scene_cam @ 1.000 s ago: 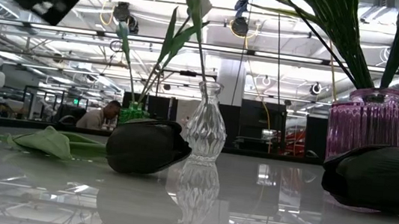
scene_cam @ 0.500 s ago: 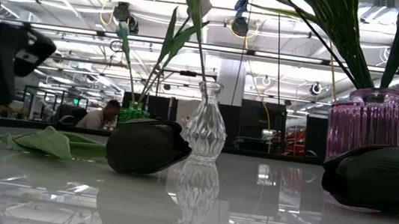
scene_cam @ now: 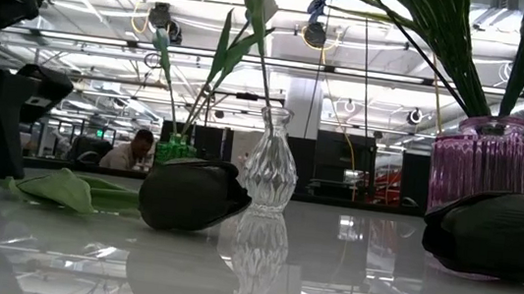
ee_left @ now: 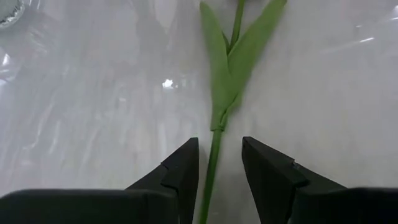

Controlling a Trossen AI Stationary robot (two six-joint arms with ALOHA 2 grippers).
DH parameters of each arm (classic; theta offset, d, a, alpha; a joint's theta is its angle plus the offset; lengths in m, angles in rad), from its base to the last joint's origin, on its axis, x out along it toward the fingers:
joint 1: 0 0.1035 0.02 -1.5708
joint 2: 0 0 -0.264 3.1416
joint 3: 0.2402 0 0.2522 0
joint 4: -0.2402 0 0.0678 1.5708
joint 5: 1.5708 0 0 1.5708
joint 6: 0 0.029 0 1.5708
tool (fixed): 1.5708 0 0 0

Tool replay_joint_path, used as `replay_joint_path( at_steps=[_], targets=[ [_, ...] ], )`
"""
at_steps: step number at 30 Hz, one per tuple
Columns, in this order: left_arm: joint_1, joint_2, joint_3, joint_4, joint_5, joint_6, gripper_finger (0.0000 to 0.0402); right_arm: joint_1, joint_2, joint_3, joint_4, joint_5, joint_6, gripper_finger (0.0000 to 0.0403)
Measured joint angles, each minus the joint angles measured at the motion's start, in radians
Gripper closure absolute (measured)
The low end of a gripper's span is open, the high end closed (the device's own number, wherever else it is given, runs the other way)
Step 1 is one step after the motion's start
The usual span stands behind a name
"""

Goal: Sort flowers into vase by color
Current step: Put the left black flower into the transparent vase

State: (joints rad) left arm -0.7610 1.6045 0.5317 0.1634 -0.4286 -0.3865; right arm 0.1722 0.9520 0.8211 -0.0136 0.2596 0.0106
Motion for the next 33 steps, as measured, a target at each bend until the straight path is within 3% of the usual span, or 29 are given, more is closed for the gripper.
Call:
replay_joint_path(
  at_steps=[5, 13, 20, 25, 29, 33],
  targets=[
    [0.021, 0.007, 0.001, 0.003, 0.020, -0.001, 0.0290, 0.000, 0.000, 0.000, 0.009, 0.000, 0.000, 0.0188],
    [0.046, 0.007, 0.002, 0.025, 0.109, 0.000, 0.0391, 0.000, 0.000, 0.000, 0.010, 0.000, 0.000, 0.0188],
    [0.041, -0.068, 0.035, -0.039, 0.151, 0.007, 0.0396, 0.000, 0.000, 0.000, 0.035, 0.000, 0.000, 0.0188],
    [0.007, -0.218, 0.065, -0.048, 0.271, 0.038, 0.0398, 0.000, 0.000, 0.000, 0.041, 0.000, -0.003, 0.0188],
    [-0.017, -0.324, 0.086, 0.072, 0.271, 0.165, 0.0399, 0.000, 0.000, 0.000, 0.048, 0.000, 0.004, 0.0188],
    [-0.030, -0.371, 0.127, 0.259, 0.227, 0.388, 0.0400, 0.000, 0.000, 0.000, 0.085, 0.000, 0.020, 0.0188]
  ],
)
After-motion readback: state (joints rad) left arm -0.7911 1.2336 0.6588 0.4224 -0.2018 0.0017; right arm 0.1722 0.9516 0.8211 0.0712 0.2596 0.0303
